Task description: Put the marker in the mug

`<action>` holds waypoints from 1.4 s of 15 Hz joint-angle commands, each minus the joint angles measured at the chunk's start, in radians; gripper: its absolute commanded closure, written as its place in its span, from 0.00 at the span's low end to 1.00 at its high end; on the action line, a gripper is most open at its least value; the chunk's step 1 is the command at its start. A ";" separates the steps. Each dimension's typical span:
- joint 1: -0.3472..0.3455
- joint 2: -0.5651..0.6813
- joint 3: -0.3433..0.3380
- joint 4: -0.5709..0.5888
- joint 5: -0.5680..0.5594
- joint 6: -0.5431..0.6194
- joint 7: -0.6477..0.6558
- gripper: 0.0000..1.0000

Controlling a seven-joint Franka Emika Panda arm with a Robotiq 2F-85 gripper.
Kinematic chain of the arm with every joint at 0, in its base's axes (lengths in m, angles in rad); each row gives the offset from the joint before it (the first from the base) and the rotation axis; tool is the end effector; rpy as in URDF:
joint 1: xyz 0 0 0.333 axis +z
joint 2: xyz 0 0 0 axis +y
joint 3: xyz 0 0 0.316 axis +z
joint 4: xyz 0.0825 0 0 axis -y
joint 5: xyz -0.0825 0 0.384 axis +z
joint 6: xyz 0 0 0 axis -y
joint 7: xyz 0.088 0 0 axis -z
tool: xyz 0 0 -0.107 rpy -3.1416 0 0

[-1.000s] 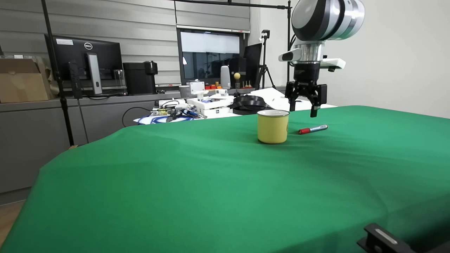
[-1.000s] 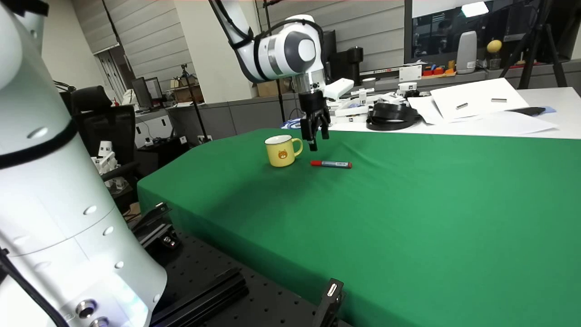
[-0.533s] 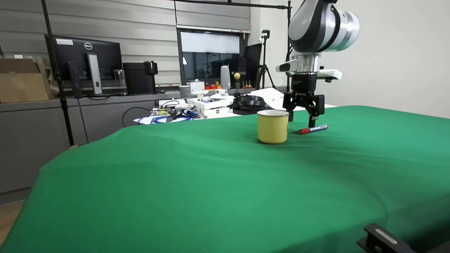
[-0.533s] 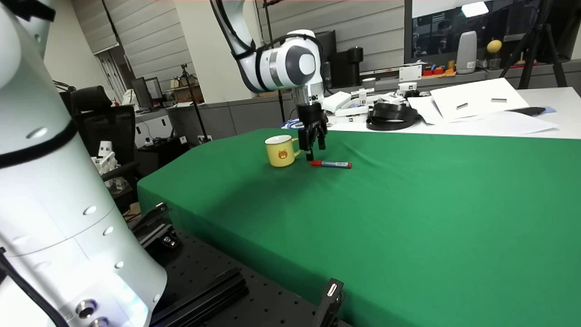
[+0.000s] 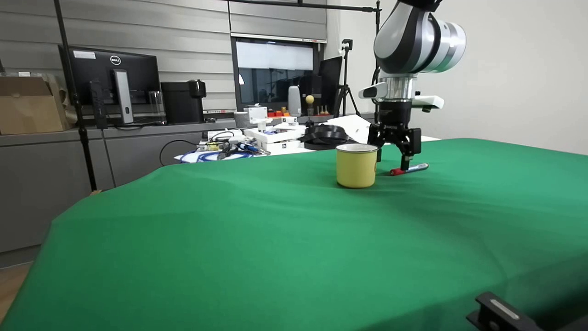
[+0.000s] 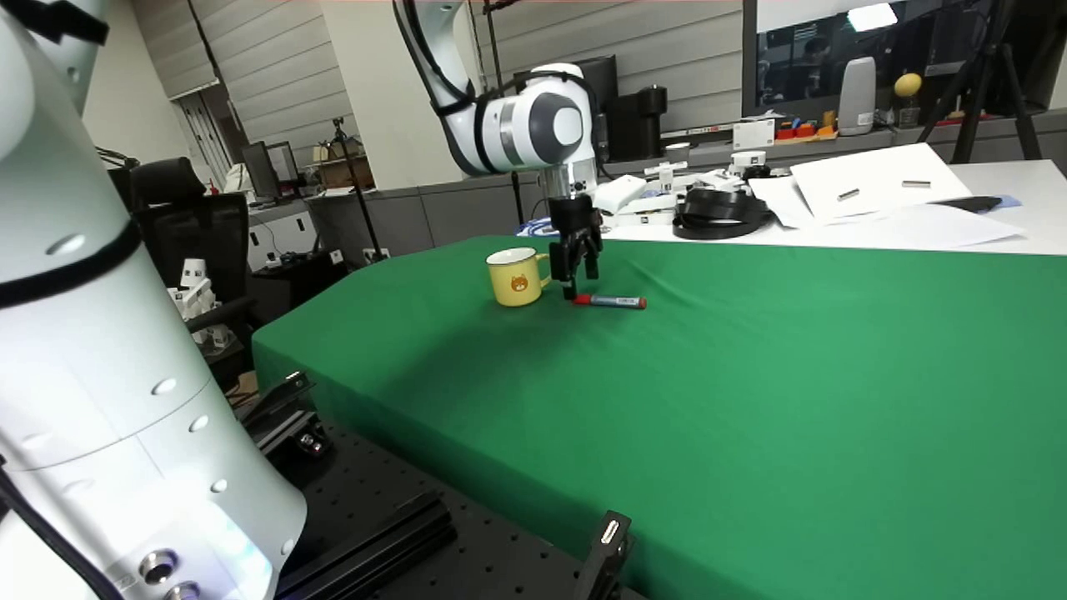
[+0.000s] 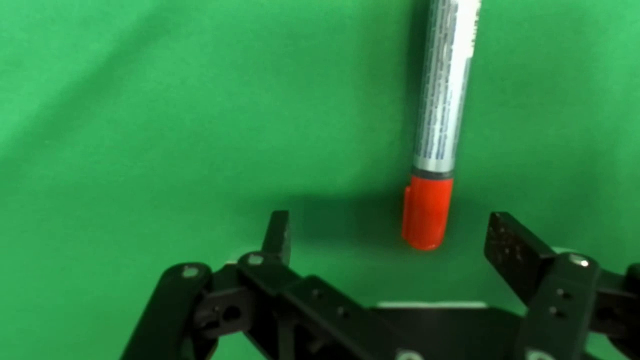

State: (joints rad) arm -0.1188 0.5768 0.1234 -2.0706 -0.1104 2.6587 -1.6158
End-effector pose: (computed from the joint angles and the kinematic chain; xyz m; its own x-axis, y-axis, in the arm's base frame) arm 0.5861 0.0065 0.1505 -0.1264 0.9919 0.0134 0.9918 0.1261 0.0194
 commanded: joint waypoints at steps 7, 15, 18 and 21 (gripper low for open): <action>-0.011 0.037 0.009 0.047 -0.006 -0.022 -0.009 0.10; -0.001 0.043 0.002 0.064 -0.013 -0.042 0.002 0.88; -0.002 0.038 0.005 0.073 -0.009 -0.068 0.001 0.97; -0.011 0.012 0.011 0.084 0.002 -0.125 -0.011 0.95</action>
State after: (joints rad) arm -0.1169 0.6069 0.1234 -2.0171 -0.1165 2.5977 -1.6164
